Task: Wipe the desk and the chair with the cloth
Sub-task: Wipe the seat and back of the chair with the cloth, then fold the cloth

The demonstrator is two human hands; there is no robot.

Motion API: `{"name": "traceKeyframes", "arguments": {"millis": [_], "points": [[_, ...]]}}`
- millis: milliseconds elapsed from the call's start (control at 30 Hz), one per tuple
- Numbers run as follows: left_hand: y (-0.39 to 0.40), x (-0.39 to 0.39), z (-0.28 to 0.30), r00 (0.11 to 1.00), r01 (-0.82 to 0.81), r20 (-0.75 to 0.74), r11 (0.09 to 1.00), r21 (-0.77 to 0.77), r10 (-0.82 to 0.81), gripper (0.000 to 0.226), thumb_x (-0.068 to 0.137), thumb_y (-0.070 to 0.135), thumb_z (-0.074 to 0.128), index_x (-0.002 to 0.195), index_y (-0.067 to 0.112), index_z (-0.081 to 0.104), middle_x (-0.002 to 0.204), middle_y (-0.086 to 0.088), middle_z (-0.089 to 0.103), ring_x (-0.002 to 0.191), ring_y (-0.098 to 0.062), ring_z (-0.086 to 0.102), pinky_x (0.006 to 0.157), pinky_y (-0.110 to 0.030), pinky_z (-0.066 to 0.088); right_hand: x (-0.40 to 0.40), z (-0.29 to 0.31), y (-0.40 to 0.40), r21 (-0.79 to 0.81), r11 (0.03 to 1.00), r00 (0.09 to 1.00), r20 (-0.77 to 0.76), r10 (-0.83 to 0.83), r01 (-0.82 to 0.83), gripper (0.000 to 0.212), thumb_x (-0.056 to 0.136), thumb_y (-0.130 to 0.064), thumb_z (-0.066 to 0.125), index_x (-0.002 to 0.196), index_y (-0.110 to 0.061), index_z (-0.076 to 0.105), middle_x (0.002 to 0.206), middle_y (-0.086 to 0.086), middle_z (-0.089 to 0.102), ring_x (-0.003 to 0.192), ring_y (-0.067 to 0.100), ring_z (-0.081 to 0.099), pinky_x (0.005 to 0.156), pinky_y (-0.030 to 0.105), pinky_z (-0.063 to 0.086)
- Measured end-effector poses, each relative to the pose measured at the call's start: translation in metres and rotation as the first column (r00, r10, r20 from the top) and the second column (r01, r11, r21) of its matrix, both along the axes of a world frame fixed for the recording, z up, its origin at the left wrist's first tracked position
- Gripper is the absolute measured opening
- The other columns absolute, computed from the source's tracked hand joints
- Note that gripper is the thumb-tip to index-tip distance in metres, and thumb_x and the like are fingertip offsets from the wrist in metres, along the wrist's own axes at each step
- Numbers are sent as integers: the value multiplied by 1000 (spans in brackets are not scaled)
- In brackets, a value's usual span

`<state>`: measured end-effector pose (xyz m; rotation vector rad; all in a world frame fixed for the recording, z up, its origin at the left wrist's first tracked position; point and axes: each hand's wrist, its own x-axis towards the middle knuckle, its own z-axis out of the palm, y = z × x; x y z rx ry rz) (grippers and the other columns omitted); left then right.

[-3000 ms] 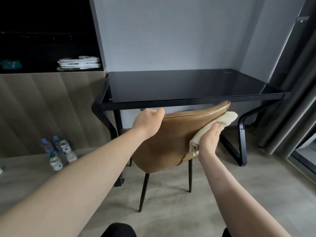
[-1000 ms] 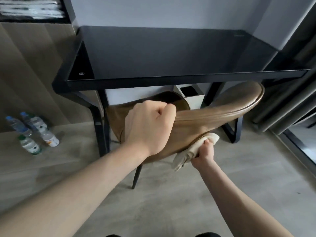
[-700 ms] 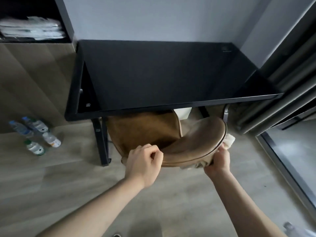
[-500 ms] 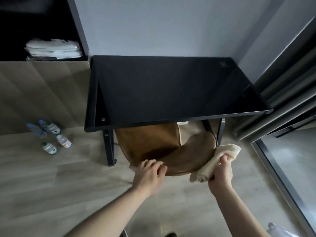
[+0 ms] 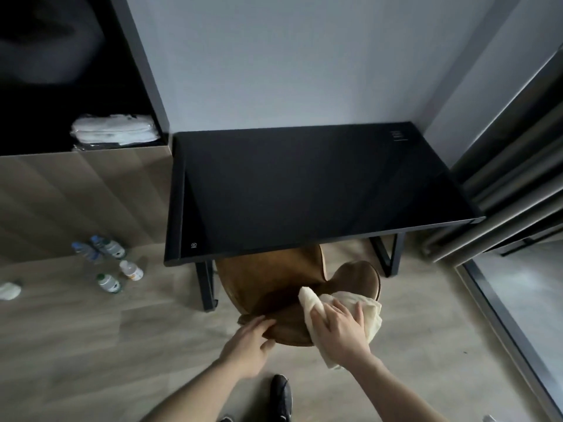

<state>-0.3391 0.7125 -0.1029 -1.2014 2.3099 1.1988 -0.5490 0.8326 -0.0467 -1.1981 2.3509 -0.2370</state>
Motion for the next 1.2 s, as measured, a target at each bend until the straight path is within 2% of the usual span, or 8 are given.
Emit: {"name": "traceKeyframes", "arguments": {"millis": [433, 533, 667, 733, 833, 967, 1067, 1200], "points": [[-35, -20, 36, 991, 67, 123, 990, -128, -51, 45, 98, 46, 65, 141, 33, 59, 149, 13, 54, 133, -17, 52, 106, -35, 48, -30, 4, -25, 113, 992, 998, -38, -53, 57, 51, 109, -57, 26, 112, -33, 71, 123, -4, 73, 144, 16, 47, 126, 54, -16], [-59, -4, 47, 995, -78, 49, 988, -133, 85, 40, 100, 39, 65, 139, 33, 61, 150, 14, 51, 135, -14, 52, 106, -29, 47, -8, 6, -37, 144, 989, 996, 77, -48, 36, 41, 108, -60, 25, 99, -39, 59, 109, -11, 68, 125, 19, 61, 128, 54, -6], [-94, 37, 61, 976, -218, -39, 971, -95, 215, 35, 99, 34, 68, 134, 35, 63, 143, 13, 57, 128, -13, 57, 95, -25, 46, 38, 9, -62, 186, 977, 950, 273, -151, 101, 36, 105, -57, 36, 117, -40, 65, 103, -13, 65, 120, 25, 64, 120, 44, 29], [-110, 61, 71, 955, -286, -96, 955, -72, 279, 32, 98, 34, 70, 129, 36, 65, 136, 15, 60, 125, -12, 58, 92, -23, 43, 66, 9, -83, 208, 946, 837, 444, -319, 250, 37, 98, -59, 44, 118, -40, 68, 103, -10, 73, 112, 26, 68, 109, 41, 47], [-137, 104, 87, 918, -371, -154, 928, -13, 365, 26, 96, 32, 73, 118, 44, 65, 133, 10, 67, 126, -14, 60, 98, -26, 45, 120, 19, -132, 266, 829, 476, 715, -512, 492, 35, 99, -56, 55, 117, -29, 69, 101, 4, 79, 99, 28, 75, 99, 47, 59], [-184, 173, 117, 840, -480, -277, 877, 26, 467, 28, 96, 21, 74, 106, 46, 66, 120, 12, 72, 118, -12, 66, 100, -28, 50, 190, 57, -203, 257, 749, 187, 872, -452, 611, 32, 110, -46, 53, 121, -20, 70, 110, 11, 79, 105, 29, 75, 91, 44, 62], [-212, 211, 149, 807, -492, -356, 870, 34, 471, 26, 96, 24, 74, 105, 47, 68, 111, 21, 72, 106, -2, 68, 86, -17, 48, 228, 83, -237, 175, 754, 143, 931, -336, 633, 37, 111, -48, 51, 128, -23, 71, 113, 7, 81, 109, 28, 76, 100, 50, 60], [-242, 237, 182, 829, -380, -402, 919, 104, 388, 39, 76, 57, 75, 113, 46, 70, 119, 29, 71, 111, 7, 66, 100, -25, 49, 262, 117, -272, 59, 765, 194, 952, -236, 641, 26, 112, -39, 52, 127, -27, 69, 118, 4, 75, 112, 25, 70, 105, 50, 56]]}}
